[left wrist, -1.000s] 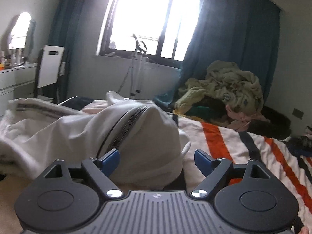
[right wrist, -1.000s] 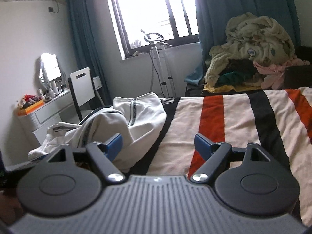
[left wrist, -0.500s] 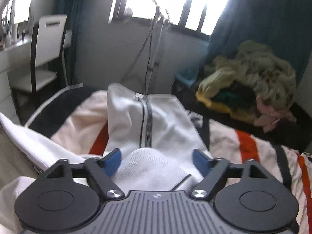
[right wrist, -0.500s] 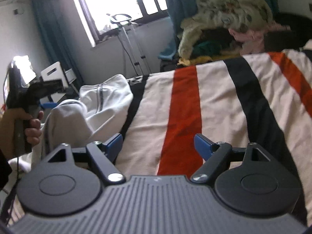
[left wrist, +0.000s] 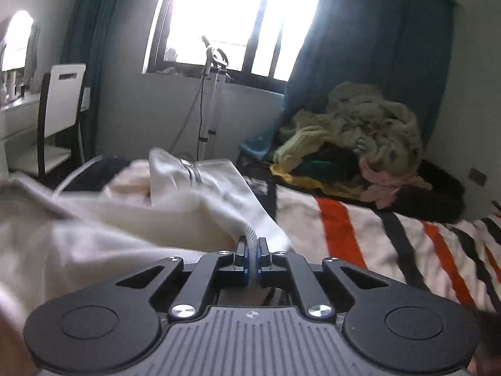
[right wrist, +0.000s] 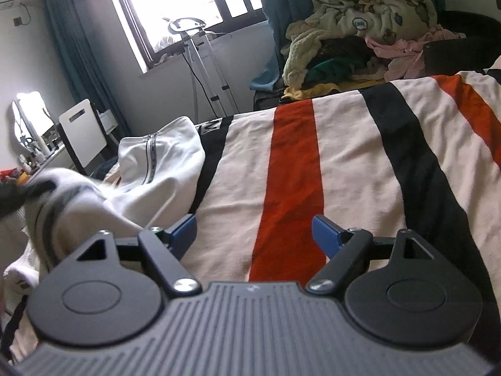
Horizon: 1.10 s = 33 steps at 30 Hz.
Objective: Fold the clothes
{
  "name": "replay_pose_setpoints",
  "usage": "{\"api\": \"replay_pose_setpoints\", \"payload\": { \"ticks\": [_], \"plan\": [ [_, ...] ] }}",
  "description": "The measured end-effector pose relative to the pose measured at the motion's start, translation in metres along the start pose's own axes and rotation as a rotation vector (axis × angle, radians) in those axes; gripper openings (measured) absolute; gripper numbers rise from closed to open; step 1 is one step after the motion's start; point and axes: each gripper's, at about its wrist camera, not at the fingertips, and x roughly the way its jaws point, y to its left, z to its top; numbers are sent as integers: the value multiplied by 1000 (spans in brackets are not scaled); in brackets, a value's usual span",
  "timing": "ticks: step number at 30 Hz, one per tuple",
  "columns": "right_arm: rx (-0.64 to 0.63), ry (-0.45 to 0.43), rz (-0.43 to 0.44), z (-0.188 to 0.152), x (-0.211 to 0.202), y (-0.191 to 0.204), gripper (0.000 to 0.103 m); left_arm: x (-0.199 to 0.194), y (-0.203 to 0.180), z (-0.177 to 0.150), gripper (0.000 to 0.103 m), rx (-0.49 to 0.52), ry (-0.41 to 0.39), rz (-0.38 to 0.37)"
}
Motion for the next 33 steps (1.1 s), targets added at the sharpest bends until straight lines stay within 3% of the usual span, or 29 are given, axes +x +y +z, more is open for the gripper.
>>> {"api": "replay_pose_setpoints", "payload": {
  "ticks": [3, 5, 8, 10, 12, 14, 18, 22, 26, 29, 33],
  "plan": [
    [-13, 4, 12, -2, -7, 3, 83, -23, -6, -55, 4, -13, 65, -8],
    [-19, 24, 41, -6, -14, 8, 83, -21, -5, -85, 4, 7, 117, 28],
    [-49, 52, 87, -16, -25, 18, 83, -19, 1, -86, 6, -11, 137, 15],
    [-79, 62, 111, -22, -32, 26, 83, -26, 4, -74, 20, -38, 90, -14],
    [-104, 62, 117, -23, -36, 33, 83, -31, 7, -62, 53, -63, 50, -30],
    [-104, 78, 114, -19, -33, 37, 83, -36, 10, -50, 57, -87, 11, -47],
    [-117, 127, 141, 4, -9, 57, 83, -32, 14, -17, 85, -56, -53, 9],
    [-223, 155, 182, 39, 40, 100, 83, -13, 38, -8, 85, -57, -66, 63],
    [-371, 170, 241, 68, 112, 163, 83, 7, 77, -23, 85, -87, -58, 102],
    [-415, 259, 307, 84, 187, 217, 82, 29, 98, -34, 85, -154, -25, 89],
    [-496, 392, 377, 91, 289, 287, 81, 49, 107, -50, 92, -195, -121, 64]
  ]
}}
